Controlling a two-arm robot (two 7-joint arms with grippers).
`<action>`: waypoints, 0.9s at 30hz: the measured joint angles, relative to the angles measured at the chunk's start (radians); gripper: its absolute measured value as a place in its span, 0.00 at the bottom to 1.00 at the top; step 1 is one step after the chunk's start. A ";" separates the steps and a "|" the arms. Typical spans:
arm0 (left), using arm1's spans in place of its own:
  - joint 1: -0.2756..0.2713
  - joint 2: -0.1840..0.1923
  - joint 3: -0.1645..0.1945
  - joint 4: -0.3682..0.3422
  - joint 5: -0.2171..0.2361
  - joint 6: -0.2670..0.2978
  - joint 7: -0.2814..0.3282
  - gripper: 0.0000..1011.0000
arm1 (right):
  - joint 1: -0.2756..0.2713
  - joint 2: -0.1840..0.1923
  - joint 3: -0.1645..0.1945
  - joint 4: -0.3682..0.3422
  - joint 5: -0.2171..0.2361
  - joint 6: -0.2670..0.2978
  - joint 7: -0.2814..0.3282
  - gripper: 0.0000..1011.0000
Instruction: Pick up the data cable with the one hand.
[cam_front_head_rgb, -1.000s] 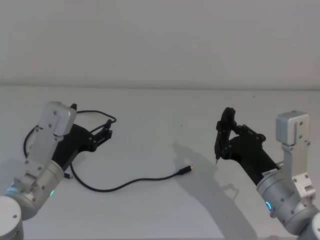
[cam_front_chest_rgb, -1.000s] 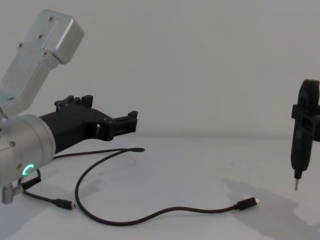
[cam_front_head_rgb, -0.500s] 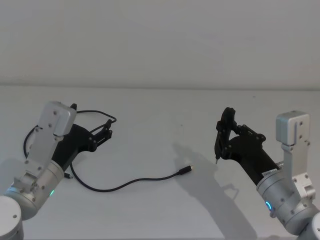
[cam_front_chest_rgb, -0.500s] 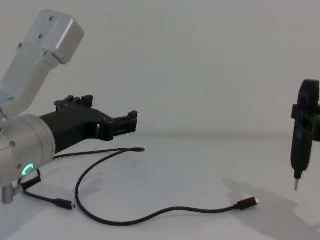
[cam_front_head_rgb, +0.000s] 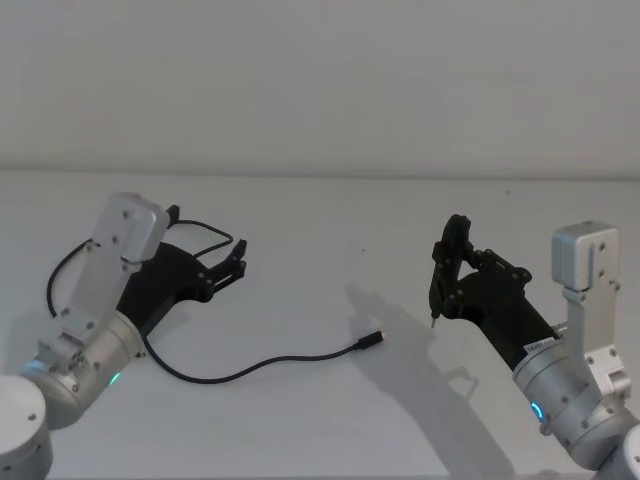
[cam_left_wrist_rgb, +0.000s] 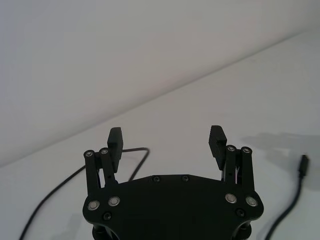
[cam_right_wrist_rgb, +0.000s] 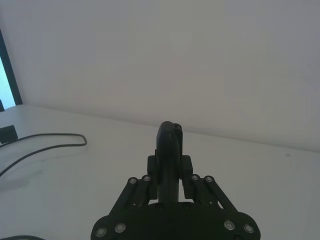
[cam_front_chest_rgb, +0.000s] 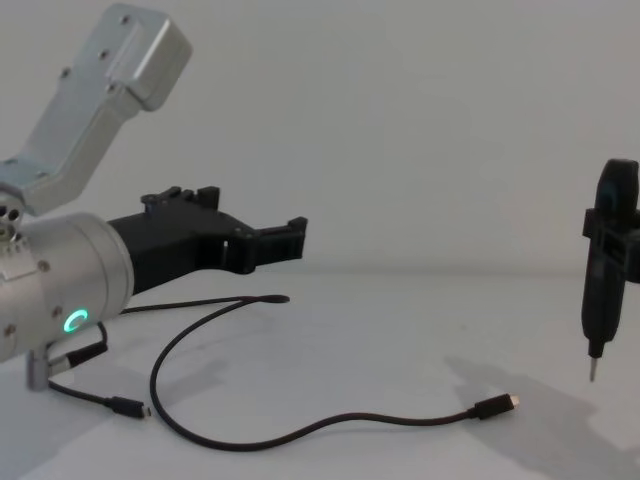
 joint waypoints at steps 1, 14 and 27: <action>-0.005 0.002 0.002 -0.002 -0.008 0.008 -0.017 0.99 | 0.000 0.000 0.000 0.000 0.000 0.000 0.000 0.27; -0.061 0.042 0.017 -0.013 -0.086 0.105 -0.198 0.99 | 0.000 0.000 0.000 0.000 0.000 0.000 0.000 0.27; -0.166 0.113 0.063 0.023 -0.144 0.203 -0.433 0.99 | 0.000 0.000 0.000 0.000 0.000 0.000 0.000 0.27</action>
